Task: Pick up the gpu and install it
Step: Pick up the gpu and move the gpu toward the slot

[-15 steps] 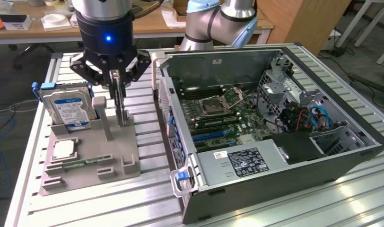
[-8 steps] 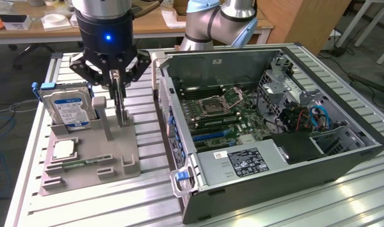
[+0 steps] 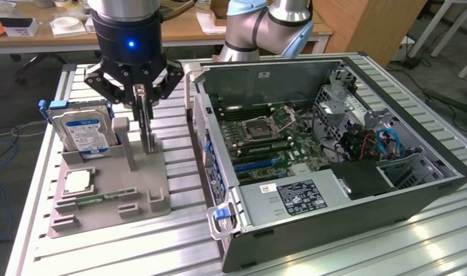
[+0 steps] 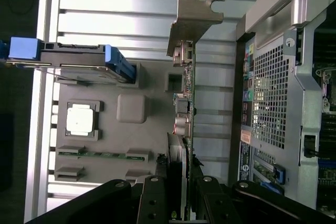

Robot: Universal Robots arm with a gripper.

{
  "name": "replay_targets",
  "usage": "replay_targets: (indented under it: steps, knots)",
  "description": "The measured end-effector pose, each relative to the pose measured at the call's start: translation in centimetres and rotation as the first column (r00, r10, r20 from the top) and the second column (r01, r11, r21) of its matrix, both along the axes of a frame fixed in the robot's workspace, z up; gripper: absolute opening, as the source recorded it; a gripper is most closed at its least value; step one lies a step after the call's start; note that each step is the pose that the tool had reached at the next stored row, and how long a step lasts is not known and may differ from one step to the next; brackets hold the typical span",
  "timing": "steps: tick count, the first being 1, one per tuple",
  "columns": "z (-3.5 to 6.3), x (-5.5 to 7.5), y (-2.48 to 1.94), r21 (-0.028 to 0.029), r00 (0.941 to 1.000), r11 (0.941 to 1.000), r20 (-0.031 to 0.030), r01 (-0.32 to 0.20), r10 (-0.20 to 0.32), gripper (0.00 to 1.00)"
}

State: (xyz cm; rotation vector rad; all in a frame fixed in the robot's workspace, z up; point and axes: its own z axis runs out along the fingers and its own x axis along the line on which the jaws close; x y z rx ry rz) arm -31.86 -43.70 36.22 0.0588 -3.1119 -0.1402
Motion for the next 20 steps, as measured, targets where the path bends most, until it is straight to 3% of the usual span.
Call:
replay_targets:
  steps: [8, 17, 20]
  knots:
    - [0.17, 0.00, 0.00, -0.0023, 1.0000, 1.0000, 0.0002, 0.000, 0.000, 0.27]
    - [0.24, 0.00, 0.00, -0.0135, 1.0000, 0.9999, -0.0001, 0.000, 0.000, 0.27]
    - [0.37, 0.00, 0.00, -0.0141, 1.0000, 0.9999, -0.0002, 0.000, 0.000, 0.27]
